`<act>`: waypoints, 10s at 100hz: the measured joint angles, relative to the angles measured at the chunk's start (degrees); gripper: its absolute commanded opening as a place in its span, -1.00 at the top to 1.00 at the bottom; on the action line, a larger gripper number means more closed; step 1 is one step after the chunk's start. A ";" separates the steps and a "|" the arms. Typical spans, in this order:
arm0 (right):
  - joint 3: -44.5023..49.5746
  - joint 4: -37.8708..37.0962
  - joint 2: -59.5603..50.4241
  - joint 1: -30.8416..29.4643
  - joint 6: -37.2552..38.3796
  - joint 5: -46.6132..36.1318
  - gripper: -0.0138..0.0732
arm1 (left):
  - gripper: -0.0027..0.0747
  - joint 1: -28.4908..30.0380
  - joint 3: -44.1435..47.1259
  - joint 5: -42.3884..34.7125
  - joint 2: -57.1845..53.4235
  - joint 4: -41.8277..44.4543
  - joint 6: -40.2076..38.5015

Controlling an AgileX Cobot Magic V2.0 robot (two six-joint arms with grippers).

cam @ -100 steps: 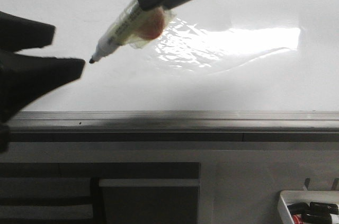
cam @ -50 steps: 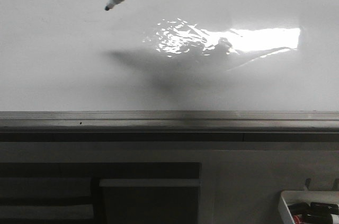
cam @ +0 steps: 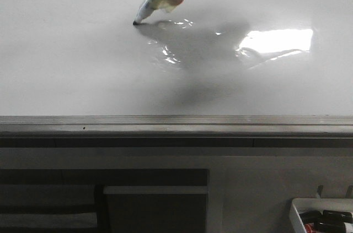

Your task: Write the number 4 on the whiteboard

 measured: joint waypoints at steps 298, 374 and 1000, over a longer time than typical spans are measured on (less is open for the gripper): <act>0.56 6.55 -3.77 11.09 -6.39 15.55 -0.48 | 0.98 -1.90 -11.48 8.51 24.62 31.98 -17.17; 0.56 4.97 -11.05 2.26 -6.48 20.97 -0.14 | 0.98 6.87 -29.47 49.67 25.35 -13.51 -26.81; 60.09 -13.30 -76.20 -42.97 8.84 -5.81 0.80 | 0.98 42.82 4.56 62.60 -43.16 10.97 -26.52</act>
